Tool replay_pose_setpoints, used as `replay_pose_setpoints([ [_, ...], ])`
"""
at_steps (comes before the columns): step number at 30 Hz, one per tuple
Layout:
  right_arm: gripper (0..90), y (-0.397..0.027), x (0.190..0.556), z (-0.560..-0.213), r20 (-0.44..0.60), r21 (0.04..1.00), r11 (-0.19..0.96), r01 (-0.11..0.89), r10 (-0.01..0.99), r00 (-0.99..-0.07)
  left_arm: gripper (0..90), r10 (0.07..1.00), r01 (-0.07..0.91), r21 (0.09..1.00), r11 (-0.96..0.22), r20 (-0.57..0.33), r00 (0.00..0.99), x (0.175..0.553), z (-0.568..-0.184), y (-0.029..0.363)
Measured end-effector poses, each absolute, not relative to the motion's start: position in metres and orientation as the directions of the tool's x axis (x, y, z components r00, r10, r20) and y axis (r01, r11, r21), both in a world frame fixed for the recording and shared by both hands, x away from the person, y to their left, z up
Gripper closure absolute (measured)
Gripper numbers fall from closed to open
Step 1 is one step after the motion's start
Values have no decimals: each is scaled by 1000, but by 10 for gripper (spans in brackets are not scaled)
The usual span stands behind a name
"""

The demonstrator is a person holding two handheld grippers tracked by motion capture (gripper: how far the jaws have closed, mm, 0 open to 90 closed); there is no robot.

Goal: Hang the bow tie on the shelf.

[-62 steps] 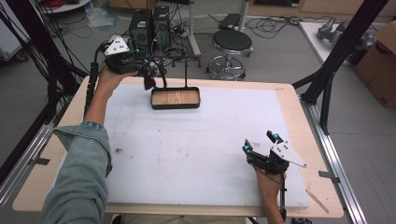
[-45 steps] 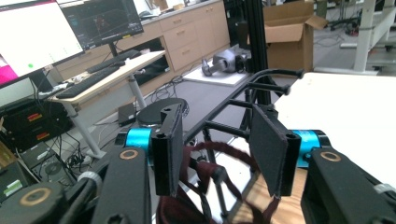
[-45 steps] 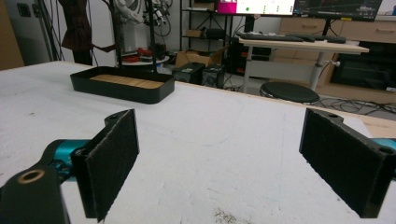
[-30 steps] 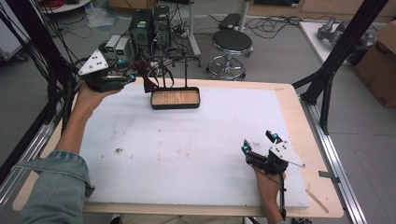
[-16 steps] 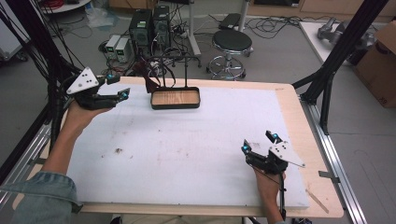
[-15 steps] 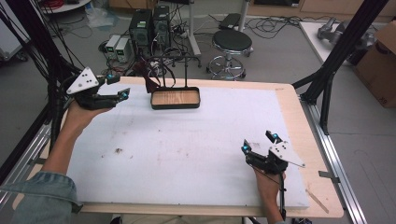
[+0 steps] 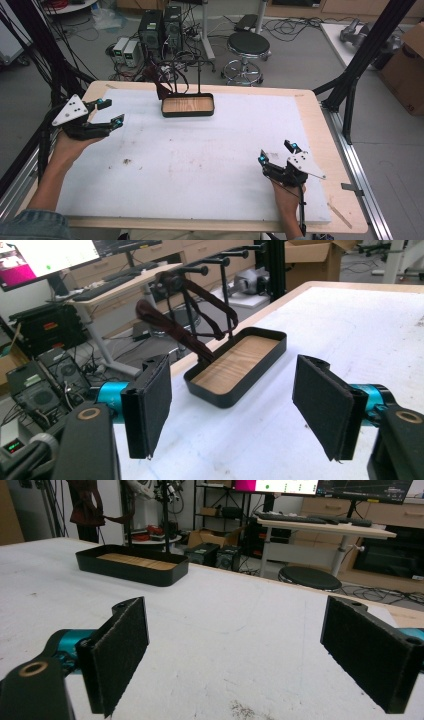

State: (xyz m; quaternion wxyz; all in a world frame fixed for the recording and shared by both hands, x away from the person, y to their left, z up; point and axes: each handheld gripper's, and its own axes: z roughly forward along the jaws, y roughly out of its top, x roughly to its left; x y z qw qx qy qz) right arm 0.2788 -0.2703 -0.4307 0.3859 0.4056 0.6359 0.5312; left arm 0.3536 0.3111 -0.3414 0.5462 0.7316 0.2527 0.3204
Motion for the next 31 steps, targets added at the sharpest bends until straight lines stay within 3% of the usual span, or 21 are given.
replay_pose_setpoints([
  [31, 110, -271, 279, -431, -54, 988, 103, 118, 931, -360, 280, 760, 98, 961, -257, 139, 635, 316, -395, 325],
])
